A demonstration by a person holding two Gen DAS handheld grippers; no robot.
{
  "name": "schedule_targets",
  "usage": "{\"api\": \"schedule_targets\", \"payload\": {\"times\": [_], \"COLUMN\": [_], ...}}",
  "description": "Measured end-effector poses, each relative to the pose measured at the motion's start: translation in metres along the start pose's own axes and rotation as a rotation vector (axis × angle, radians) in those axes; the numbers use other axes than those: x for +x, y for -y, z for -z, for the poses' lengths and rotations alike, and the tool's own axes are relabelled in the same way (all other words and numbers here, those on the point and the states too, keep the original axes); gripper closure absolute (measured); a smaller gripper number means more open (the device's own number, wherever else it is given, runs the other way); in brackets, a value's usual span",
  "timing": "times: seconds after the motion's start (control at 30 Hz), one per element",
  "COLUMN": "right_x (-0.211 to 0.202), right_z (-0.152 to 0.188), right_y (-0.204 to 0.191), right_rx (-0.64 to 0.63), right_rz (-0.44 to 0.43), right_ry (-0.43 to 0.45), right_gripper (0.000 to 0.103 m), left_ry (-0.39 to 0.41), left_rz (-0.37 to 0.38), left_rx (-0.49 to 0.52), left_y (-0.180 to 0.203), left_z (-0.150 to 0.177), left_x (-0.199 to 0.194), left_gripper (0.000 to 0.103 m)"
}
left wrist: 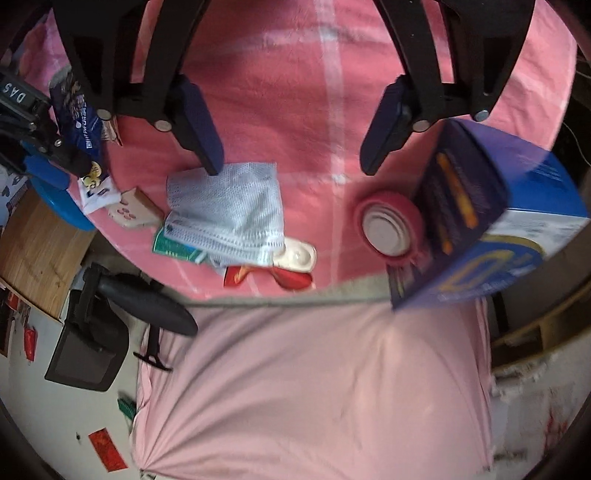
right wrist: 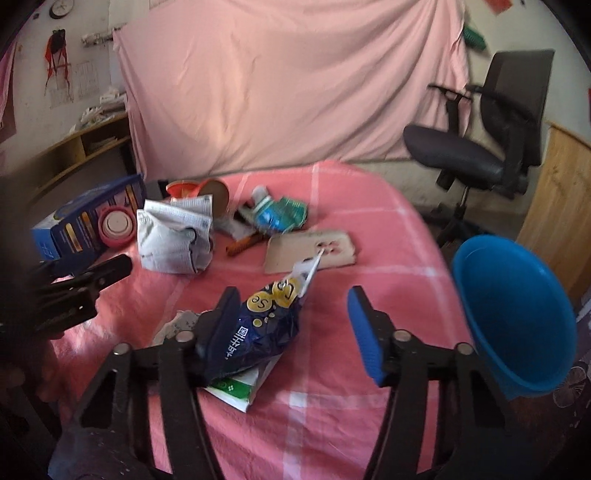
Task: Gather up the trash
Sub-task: 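Grasp the grey face mask with the left tool while the right tool grasps the blue snack wrapper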
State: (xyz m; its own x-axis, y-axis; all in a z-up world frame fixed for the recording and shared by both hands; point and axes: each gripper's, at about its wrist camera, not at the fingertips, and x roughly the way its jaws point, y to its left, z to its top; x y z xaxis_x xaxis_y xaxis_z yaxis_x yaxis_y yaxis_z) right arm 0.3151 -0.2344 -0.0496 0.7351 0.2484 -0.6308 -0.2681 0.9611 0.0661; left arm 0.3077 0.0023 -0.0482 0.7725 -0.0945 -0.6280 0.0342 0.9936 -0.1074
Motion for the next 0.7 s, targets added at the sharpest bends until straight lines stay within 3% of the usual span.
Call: {"api": "schedule_targets", "payload": {"times": [0.17, 0.3, 0.4, 0.57, 0.7], "right_x": [0.015, 0.024, 0.028, 0.027, 0.026], "right_z": [-0.003, -0.010, -0.012, -0.008, -0.007], "right_y": [0.003, 0.001, 0.004, 0.009, 0.009], "right_rx": [0.032, 0.016, 0.024, 0.040, 0.044], "right_rz": [-0.062, -0.054, -0.055, -0.068, -0.081], "right_ry": [-0.064, -0.075, -0.079, -0.075, -0.065], "right_gripper": [0.053, 0.067, 0.078, 0.080, 0.082], "left_ry": [-0.044, -0.045, -0.077, -0.094, -0.077], "left_rz": [0.050, 0.076, 0.102, 0.137, 0.132], "left_rx": [-0.057, -0.072, -0.057, -0.046, -0.029], "left_y": [-0.010, -0.013, -0.013, -0.011, -0.009], "left_z": [-0.007, -0.015, -0.017, -0.016, -0.014], "left_x": [0.015, 0.020, 0.023, 0.024, 0.018], "left_gripper": [0.035, 0.037, 0.053, 0.076, 0.083]}}
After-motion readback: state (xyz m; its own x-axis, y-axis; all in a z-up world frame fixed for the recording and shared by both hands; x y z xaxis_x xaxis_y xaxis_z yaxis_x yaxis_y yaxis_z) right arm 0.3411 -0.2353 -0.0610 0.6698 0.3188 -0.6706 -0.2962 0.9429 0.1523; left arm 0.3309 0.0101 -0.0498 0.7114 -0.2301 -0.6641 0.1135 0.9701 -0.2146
